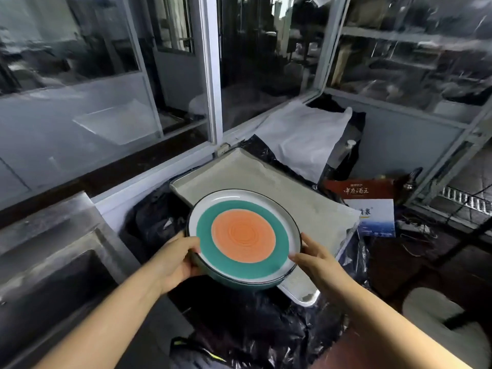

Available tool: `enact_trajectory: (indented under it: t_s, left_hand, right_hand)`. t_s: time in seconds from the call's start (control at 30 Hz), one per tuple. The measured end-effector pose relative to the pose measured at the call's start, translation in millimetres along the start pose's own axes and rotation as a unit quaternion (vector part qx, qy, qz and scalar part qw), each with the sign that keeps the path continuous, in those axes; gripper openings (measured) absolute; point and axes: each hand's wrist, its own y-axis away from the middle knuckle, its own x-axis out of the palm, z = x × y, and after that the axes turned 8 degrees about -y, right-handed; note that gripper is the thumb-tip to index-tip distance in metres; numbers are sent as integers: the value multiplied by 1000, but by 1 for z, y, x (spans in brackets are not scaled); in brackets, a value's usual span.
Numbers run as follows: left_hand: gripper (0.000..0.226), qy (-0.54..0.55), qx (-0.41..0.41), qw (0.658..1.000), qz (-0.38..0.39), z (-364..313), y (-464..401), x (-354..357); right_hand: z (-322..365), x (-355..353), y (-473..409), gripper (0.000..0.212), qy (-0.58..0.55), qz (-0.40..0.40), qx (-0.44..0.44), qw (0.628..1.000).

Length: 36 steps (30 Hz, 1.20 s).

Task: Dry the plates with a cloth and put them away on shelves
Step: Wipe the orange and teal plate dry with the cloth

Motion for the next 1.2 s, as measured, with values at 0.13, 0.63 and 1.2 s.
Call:
enact_trajectory:
  t_s: [0.13, 0.63, 1.2]
  left_hand:
    - [41, -74, -16, 997, 10, 0, -46, 39]
    - [54, -368, -110, 923, 9, 33, -175, 85]
    - [35, -416, -136, 899, 4, 40, -210, 101]
  right_hand:
    - [-11, -51, -32, 73, 17, -41, 41, 998]
    - [-44, -128, -136, 87, 318, -65, 185, 928]
    - [-60, -136, -162, 40, 322, -112, 193, 920]
